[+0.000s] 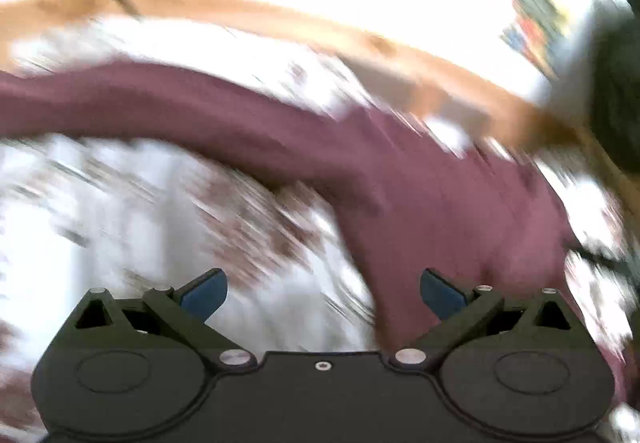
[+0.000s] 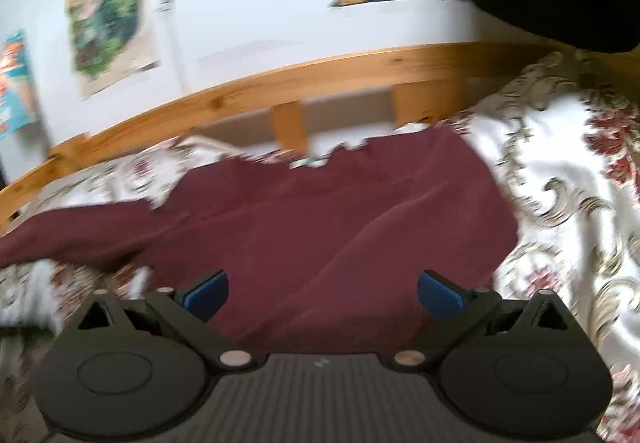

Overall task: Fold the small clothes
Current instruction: 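Grasp the other sleeve cuff with the left gripper and lift it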

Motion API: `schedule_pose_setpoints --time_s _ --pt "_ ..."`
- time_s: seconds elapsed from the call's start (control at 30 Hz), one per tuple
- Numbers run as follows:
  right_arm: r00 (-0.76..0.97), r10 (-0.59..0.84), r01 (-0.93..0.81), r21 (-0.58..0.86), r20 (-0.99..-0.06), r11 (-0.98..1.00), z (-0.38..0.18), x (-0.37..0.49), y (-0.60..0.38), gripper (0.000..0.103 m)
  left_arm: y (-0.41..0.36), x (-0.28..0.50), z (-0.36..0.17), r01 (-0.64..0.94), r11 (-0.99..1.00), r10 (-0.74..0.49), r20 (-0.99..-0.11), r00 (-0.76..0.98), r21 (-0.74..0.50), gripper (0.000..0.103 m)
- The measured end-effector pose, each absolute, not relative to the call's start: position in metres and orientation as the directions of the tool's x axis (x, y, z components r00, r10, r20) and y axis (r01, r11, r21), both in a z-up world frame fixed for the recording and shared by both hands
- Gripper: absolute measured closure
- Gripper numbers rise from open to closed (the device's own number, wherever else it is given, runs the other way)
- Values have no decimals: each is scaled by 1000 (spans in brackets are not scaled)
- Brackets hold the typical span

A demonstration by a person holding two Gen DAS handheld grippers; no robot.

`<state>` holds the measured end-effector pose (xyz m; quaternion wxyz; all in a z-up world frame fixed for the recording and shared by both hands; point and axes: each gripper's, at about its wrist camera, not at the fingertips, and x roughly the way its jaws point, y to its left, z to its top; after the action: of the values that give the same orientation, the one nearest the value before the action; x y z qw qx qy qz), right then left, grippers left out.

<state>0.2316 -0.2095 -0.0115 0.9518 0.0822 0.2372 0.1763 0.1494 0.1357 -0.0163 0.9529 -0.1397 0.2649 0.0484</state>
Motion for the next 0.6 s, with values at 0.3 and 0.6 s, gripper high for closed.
schedule_pose_setpoints --time_s 0.3,0.6 --pt "738 527 -446 282 -421 849 -17 184 -157 0 238 116 27 -511 758 297 -483 824 -405 1" --pt "674 609 -523 312 -418 793 -20 162 -145 0 300 119 13 -547 521 400 -379 835 -655 3"
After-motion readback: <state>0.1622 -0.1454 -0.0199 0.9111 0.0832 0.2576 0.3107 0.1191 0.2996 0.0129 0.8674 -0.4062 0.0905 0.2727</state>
